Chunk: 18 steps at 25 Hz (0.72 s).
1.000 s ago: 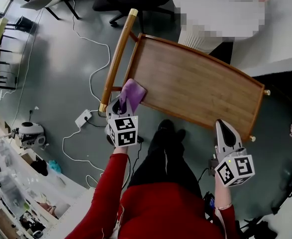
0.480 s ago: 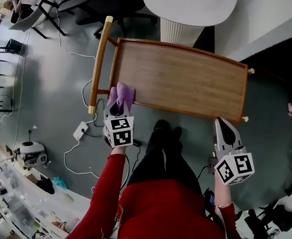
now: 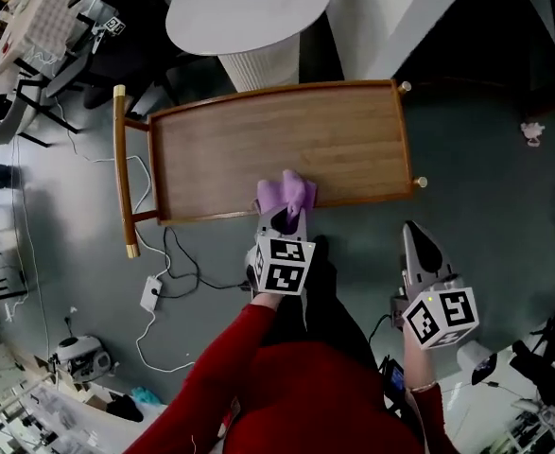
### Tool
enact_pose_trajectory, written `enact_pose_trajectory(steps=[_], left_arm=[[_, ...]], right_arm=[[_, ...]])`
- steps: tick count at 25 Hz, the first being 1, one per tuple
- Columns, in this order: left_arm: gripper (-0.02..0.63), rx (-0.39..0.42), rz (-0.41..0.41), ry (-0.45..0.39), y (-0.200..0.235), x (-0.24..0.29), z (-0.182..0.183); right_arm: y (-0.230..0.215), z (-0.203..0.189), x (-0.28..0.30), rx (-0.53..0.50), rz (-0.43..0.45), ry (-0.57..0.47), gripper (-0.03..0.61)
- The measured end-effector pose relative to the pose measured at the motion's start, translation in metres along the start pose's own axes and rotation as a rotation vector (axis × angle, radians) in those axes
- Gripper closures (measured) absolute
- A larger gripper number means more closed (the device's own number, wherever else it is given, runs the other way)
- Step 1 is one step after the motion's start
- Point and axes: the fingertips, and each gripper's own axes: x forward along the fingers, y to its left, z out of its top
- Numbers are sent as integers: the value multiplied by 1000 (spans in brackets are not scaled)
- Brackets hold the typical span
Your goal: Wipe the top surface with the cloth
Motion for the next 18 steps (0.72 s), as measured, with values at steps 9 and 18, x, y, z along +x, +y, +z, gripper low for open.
enact_pose_trajectory(steps=[9,18], left_arm=[[565,181,-293,29,-158,63,40],[565,243,-390,43,-207,81,62]], right_arm=[[-60,-13,-61,93,-206,-59,574],[-82,-17,-75,154,-275,-63,574]])
